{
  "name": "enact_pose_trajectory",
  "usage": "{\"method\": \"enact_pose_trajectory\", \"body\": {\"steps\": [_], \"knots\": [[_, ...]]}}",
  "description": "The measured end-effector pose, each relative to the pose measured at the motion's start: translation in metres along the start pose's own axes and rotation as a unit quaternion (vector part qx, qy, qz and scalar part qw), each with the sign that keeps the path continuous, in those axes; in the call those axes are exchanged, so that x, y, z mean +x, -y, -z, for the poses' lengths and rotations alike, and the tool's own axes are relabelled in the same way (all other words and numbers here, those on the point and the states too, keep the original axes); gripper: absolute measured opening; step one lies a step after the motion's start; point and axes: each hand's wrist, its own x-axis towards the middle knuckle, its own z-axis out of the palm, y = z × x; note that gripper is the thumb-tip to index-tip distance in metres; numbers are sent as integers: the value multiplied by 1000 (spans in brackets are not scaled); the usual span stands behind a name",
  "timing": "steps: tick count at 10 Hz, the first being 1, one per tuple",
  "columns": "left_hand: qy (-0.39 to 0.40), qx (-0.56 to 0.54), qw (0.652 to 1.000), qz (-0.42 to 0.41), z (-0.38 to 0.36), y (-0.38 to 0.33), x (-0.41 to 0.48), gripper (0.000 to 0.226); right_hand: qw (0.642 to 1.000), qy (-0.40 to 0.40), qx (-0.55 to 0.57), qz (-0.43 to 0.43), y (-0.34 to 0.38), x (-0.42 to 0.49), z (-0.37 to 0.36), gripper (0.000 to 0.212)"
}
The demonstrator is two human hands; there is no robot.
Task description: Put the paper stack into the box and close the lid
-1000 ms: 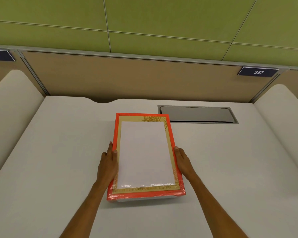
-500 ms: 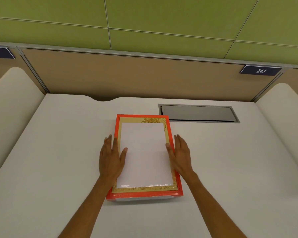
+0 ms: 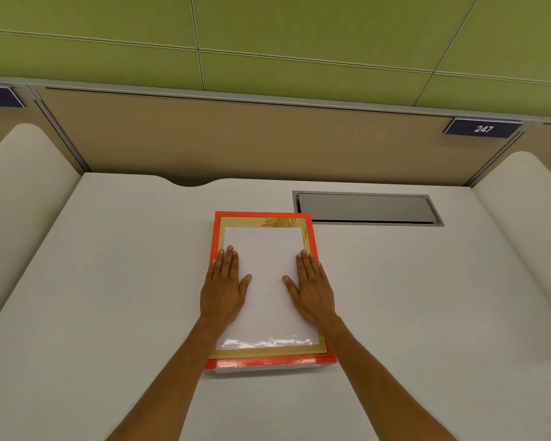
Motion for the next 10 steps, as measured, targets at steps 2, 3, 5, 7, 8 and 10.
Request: {"method": "enact_pose_trajectory", "body": {"steps": [2, 3, 5, 7, 8, 10], "knots": [[5, 18, 1000, 7, -3, 0, -3, 89, 1000, -1, -17, -1, 1, -2, -4, 73], [3, 37, 999, 9, -6, 0, -4, 82, 1000, -11, -26, -3, 1, -3, -5, 71], [3, 39, 999, 8, -5, -2, -4, 82, 1000, -12, -27, -8, 3, -3, -5, 71], [-4, 36, 999, 4, -6, -1, -3, 87, 1000, -6, -16, -10, 1, -1, -4, 71], [0, 29, 1000, 1, -5, -3, -3, 88, 1000, -5, 9, -4, 0, -2, 0, 70], [-11, -5, 1000, 6, -9, -25, -5, 82, 999, -32, 39, -4, -18, -4, 12, 70]]}}
